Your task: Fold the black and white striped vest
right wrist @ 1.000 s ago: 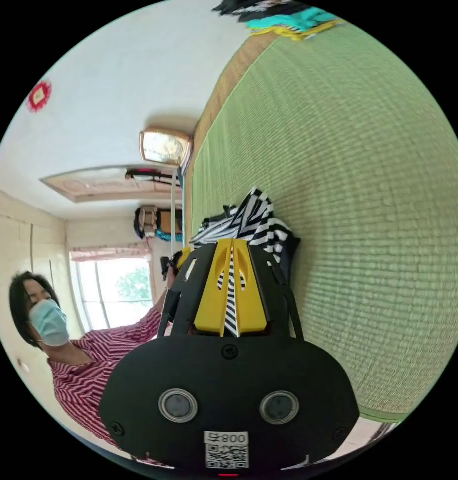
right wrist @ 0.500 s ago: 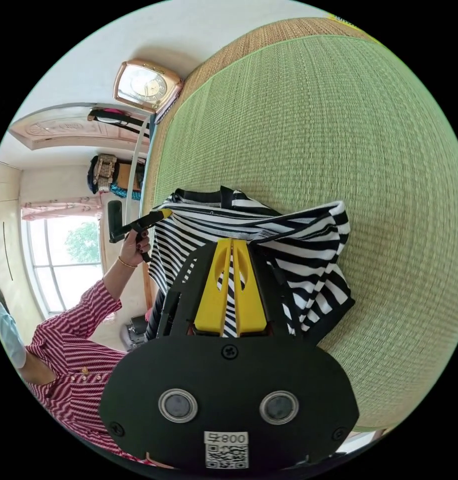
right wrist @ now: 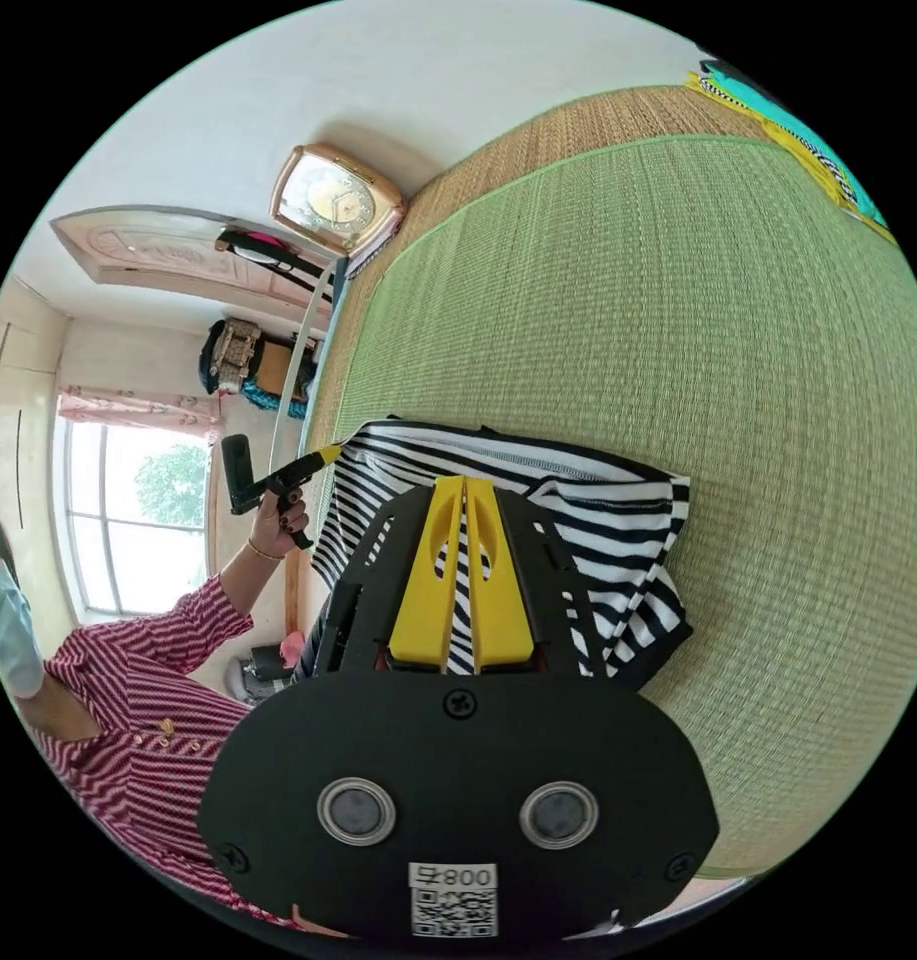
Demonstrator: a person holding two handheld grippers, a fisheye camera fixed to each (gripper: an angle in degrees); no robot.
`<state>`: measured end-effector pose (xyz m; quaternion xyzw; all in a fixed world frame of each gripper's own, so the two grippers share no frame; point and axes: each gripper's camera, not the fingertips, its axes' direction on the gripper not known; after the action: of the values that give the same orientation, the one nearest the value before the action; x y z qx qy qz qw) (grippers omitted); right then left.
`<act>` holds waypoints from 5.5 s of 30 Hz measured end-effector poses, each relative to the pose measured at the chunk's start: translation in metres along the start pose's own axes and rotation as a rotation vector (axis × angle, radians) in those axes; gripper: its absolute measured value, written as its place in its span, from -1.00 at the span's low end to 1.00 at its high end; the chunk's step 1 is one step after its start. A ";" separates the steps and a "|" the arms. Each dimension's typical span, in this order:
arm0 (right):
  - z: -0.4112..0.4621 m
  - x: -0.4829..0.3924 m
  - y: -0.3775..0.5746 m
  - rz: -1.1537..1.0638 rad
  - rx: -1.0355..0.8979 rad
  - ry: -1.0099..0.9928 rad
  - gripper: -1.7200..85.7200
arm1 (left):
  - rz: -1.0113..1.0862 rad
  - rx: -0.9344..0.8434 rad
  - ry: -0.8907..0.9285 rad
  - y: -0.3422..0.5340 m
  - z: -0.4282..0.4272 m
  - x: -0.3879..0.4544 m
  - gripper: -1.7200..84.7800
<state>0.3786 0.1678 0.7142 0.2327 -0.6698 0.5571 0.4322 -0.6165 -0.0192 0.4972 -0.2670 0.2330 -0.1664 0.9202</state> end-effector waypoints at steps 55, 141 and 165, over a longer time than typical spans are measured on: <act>-0.089 -0.009 0.174 0.231 -0.060 0.064 -0.93 | -0.276 0.019 -0.091 0.198 -0.138 -0.073 -0.93; -0.156 -0.010 0.202 0.218 0.016 -0.211 -0.95 | 0.577 -0.464 -0.030 0.253 0.458 0.289 -0.78; -0.181 0.054 0.113 0.236 0.145 -0.124 -0.75 | 0.711 -0.432 -0.231 0.334 0.577 0.379 -0.94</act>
<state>0.3186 0.3792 0.6989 0.2170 -0.6760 0.6355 0.3035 0.0593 0.3238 0.6105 -0.3733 0.2357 0.2447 0.8633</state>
